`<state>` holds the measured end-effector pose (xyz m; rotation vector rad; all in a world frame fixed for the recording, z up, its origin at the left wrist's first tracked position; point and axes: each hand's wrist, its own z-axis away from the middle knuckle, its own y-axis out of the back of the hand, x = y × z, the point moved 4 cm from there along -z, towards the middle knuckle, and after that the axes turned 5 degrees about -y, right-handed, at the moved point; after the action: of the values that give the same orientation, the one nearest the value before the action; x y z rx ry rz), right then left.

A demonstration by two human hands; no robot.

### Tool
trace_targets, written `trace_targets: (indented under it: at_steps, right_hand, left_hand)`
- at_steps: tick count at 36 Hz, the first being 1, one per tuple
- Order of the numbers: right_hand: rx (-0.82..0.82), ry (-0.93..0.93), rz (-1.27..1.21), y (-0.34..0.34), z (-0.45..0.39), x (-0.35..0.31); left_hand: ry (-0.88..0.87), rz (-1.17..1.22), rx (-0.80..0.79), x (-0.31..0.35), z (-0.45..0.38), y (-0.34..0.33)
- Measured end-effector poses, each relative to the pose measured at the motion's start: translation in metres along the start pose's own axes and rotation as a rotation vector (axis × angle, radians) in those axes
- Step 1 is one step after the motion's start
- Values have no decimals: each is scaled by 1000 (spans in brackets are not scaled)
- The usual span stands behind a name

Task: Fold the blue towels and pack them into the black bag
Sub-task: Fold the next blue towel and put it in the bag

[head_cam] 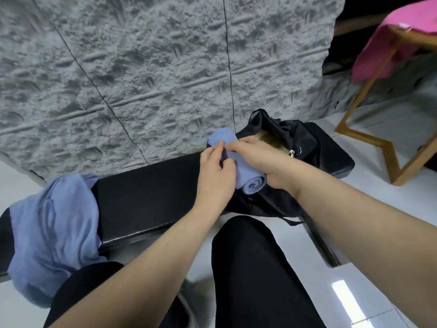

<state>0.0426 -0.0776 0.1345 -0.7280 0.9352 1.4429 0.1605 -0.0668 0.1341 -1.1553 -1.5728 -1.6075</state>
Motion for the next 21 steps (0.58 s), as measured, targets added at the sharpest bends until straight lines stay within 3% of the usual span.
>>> trace_targets:
  at_steps: [9,16,21]
  right_hand:
    - [-75,-180,-334,66,-1,25]
    - [37,-260,-590,89,-16,53]
    - [94,-277,-690,102,-25,69]
  left_hand:
    - [92,98,-108,4,-8,-65]
    - [153,103,-167,5,-24,-105]
    - [112,-149,-239,1,-36,-121]
